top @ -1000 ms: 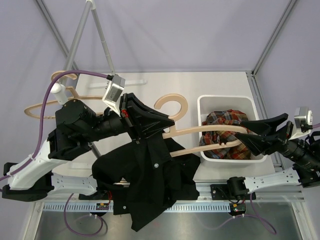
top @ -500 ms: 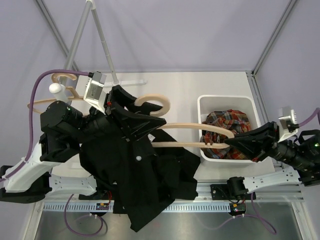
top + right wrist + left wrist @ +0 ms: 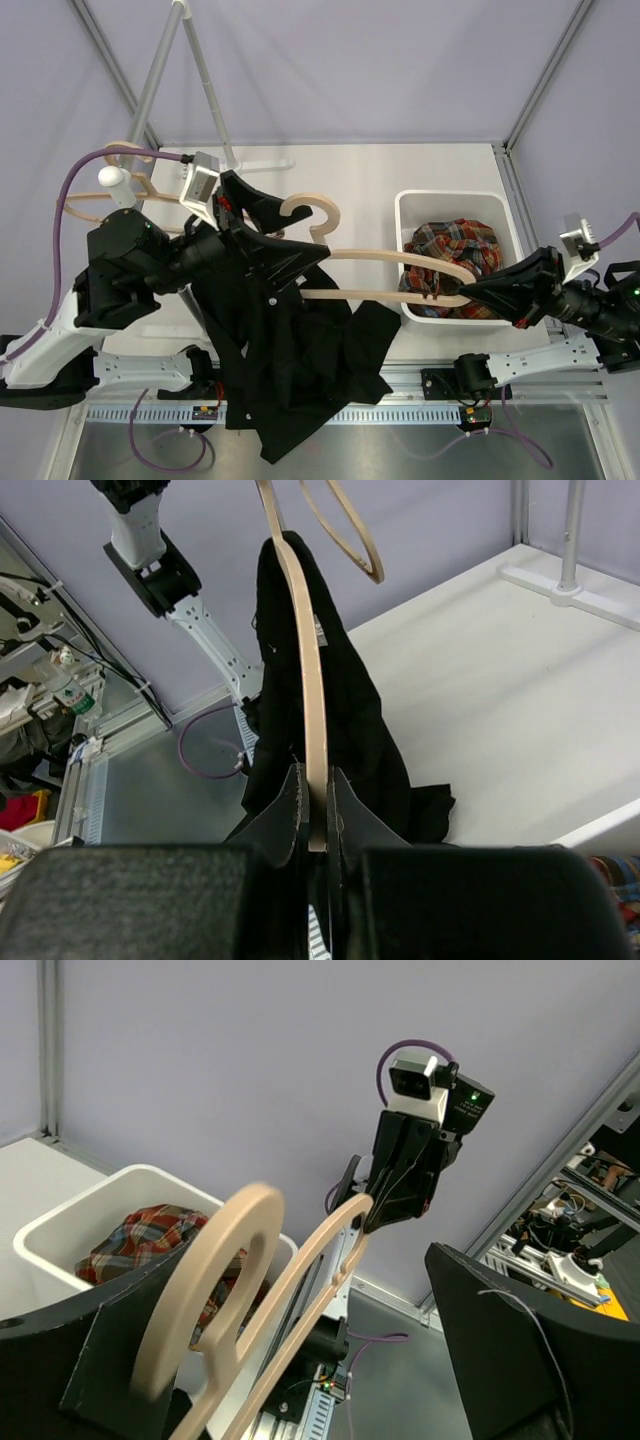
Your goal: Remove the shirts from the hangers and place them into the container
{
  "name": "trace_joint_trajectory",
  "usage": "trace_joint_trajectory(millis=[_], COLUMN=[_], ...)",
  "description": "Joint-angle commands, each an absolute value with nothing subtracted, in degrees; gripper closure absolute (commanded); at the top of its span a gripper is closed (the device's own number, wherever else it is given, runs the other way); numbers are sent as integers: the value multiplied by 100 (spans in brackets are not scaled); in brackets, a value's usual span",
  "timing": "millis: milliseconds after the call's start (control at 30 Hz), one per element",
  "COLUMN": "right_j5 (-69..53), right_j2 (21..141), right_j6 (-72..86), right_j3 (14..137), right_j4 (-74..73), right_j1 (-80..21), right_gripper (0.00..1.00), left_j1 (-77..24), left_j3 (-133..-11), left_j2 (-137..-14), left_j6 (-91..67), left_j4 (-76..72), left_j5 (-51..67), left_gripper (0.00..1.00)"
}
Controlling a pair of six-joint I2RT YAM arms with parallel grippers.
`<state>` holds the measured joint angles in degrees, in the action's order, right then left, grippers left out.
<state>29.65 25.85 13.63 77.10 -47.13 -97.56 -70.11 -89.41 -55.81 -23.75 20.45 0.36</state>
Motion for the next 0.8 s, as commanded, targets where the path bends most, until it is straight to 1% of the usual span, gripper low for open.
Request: trace_joint_trajectory(millis=[0,267,367,433,500,633,667,767], right_j5=[3401,3735,4059,4569,4885,5149,5263,5327], right_j2=[2303,2171,2302,2573,2768,3295,3566,3910], right_j6=[1652,1899,1820,1784,1549,810,687,212], right_j3=[8068,8788,9173,9473,9851,10343,10693,11221], right_j4=[-4824,-5475,-5765,-6142,-6232,-5898,-5897,-5705], right_j1=[-9765,-9773,-9765,-9765,-9773,-9773,-9765,-9765], right_gripper=[100,100,100,100,100,100,100,100], left_j1=[-7040,-7040,-7040,-7040,-7040,-7040,-7040,-7040], left_j3=[-8982,-8825,-8702,-8596,-8447,-8210,-8174,-7902], left_j2=[-5221,-4676,-4606,-4632,-4649,-4632,-4614,-4422], left_j6=[-2206,-2030,-2065,-2100,-2153,-2189,-2188,-2241], left_j4=[2161,2987,3172,3347,3410,3393,3375,3200], left_j5=[-403,-984,-1002,-1002,-897,-511,-414,269], left_gripper=[1,1,1,1,1,2,2,2])
